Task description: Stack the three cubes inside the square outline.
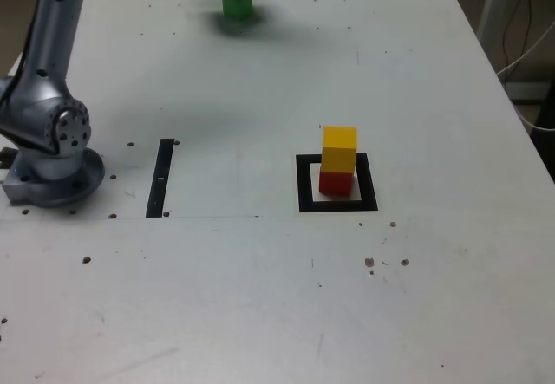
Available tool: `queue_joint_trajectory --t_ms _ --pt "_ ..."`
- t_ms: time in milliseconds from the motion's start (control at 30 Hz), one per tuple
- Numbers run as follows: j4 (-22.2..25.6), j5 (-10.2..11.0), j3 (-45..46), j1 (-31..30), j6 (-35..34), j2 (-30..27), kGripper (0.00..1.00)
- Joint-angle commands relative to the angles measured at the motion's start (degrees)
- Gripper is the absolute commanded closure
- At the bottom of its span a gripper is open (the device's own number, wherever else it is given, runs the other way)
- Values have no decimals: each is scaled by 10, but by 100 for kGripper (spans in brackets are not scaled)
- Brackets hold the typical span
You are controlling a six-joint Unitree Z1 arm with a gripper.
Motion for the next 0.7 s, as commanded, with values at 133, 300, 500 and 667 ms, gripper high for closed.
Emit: queue_joint_trajectory --t_ms 133,300,500,667 --pt "17 -14 -36 -2 18 31 1" --pt "28 -20 -51 0 25 52 1" --pt "37 -24 -56 1 28 65 1" --pt "40 -30 -59 2 30 74 3"
